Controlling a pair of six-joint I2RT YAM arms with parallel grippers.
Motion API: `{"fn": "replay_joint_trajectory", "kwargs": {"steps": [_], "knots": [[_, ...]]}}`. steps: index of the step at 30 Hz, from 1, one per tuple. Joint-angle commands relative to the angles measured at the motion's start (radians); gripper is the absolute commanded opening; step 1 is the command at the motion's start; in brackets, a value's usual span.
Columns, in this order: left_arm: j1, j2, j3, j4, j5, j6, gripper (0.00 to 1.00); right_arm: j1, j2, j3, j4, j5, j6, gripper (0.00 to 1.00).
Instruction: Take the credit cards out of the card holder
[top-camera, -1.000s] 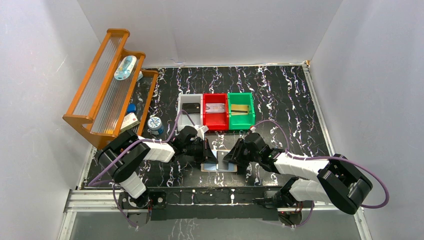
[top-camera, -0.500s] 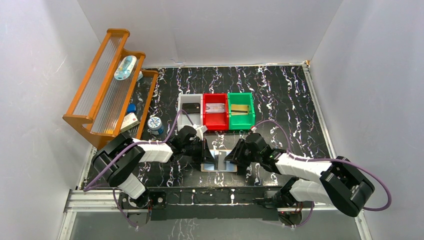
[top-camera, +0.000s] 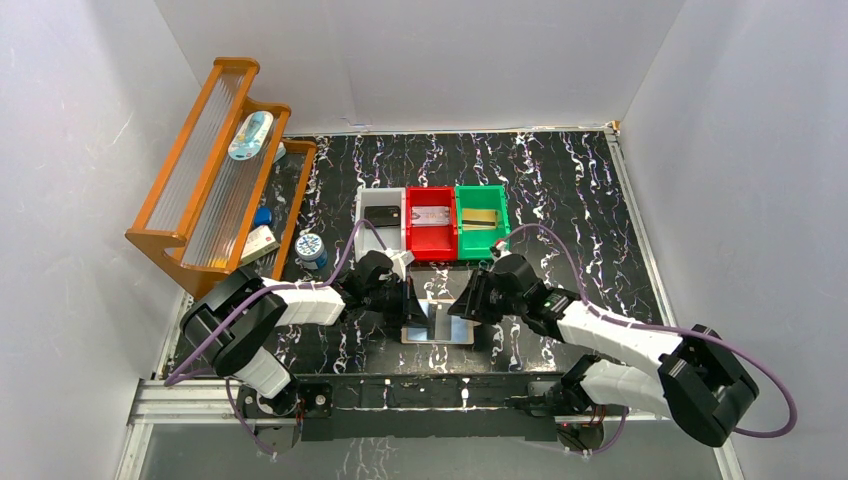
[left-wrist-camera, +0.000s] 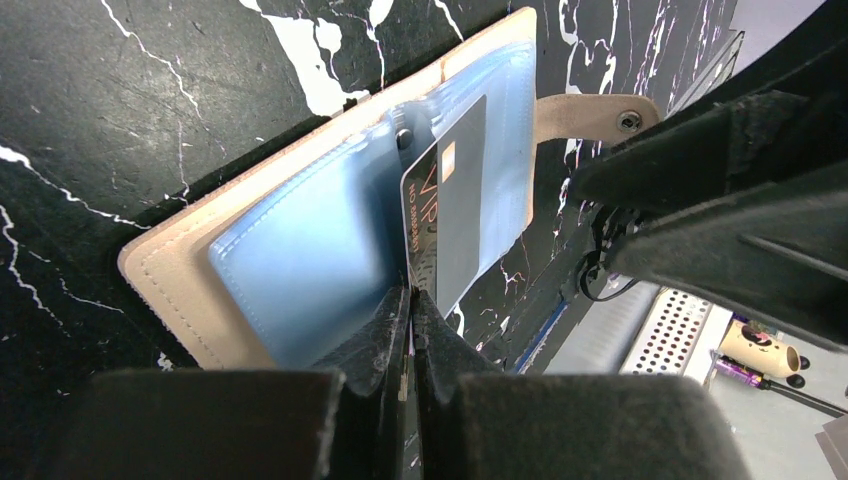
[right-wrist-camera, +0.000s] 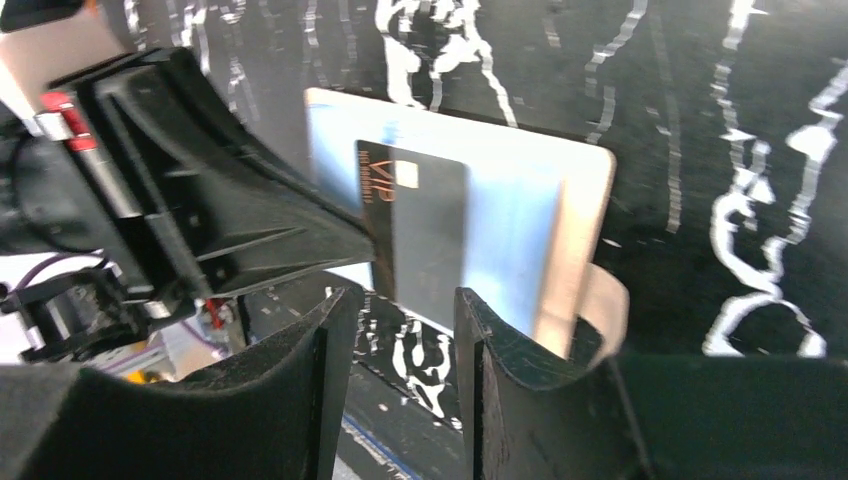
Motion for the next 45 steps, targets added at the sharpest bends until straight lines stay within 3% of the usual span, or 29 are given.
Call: {"fn": "replay_joint_trajectory", "kwargs": {"steps": [1, 10, 16, 21, 33, 39, 40, 45], "knots": [[-0.003, -0.030, 0.021, -0.023, -0.008, 0.021, 0.00, -0.003, 0.040, 0.053, 0.115, -0.104, -0.025, 0.50], [-0.003, -0.035, 0.021, -0.017, -0.005, 0.019, 0.00, -0.003, 0.258, 0.029, 0.158, -0.162, 0.010, 0.50], [-0.004, -0.031, -0.005, 0.053, 0.002, -0.013, 0.23, -0.003, 0.271, -0.046, 0.093, -0.039, 0.052, 0.46], [-0.004, 0.046, -0.045, 0.240, 0.056, -0.119, 0.27, -0.003, 0.306, -0.136, 0.187, -0.071, 0.103, 0.45], [-0.005, 0.035, -0.042, 0.216, 0.047, -0.096, 0.06, -0.005, 0.266, -0.134, 0.156, -0.033, 0.112, 0.44], [-0.004, -0.033, -0.015, 0.056, -0.015, -0.022, 0.00, -0.006, 0.238, -0.132, 0.116, 0.003, 0.111, 0.45], [-0.003, -0.082, 0.009, -0.040, -0.055, 0.027, 0.00, -0.008, 0.220, -0.119, 0.077, 0.020, 0.103, 0.45], [-0.004, -0.121, 0.026, -0.115, -0.091, 0.066, 0.00, -0.008, 0.172, -0.091, 0.025, 0.043, 0.065, 0.46]]}}
